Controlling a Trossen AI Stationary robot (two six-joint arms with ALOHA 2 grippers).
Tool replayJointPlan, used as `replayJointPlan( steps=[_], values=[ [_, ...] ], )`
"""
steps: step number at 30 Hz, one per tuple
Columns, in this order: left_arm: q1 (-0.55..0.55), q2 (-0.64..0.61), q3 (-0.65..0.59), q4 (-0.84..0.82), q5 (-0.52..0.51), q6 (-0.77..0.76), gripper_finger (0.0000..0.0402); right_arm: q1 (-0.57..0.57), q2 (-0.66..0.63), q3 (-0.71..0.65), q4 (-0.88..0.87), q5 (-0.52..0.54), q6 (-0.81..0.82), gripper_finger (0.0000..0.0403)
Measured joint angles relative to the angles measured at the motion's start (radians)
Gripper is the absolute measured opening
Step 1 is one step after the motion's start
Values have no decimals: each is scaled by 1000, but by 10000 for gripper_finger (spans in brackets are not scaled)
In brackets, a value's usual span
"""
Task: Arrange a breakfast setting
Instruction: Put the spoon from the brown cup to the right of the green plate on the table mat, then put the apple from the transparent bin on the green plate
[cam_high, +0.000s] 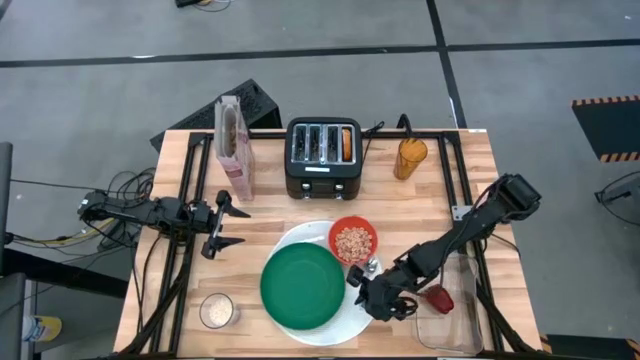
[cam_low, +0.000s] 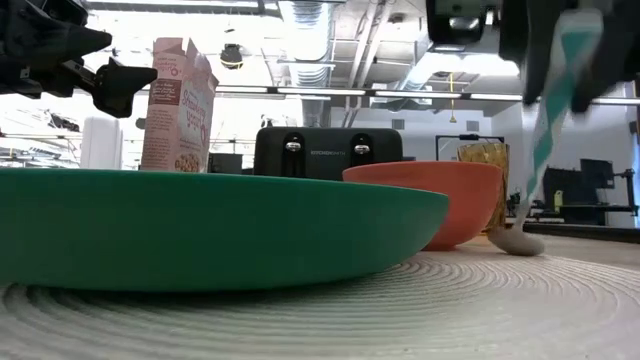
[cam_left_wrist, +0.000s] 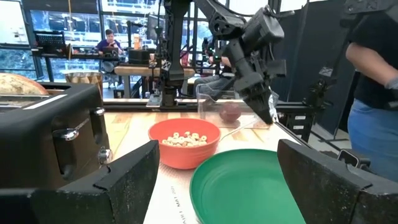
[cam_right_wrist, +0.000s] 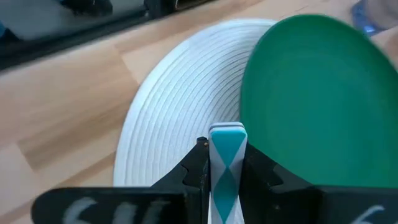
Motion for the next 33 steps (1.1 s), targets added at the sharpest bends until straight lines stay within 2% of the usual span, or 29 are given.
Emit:
replayJointPlan(
  steps=[17,27,33],
  values=[
    [0,20,0,-3,0,0,311,15,82,-3,48,-8,-15,81],
    [0,26,0,0,0,0,311,15,83,-2,62,-8,-48,109],
    [0,26,0,0,0,0,311,15,83,-2,70,-8,-49,144]
  ],
)
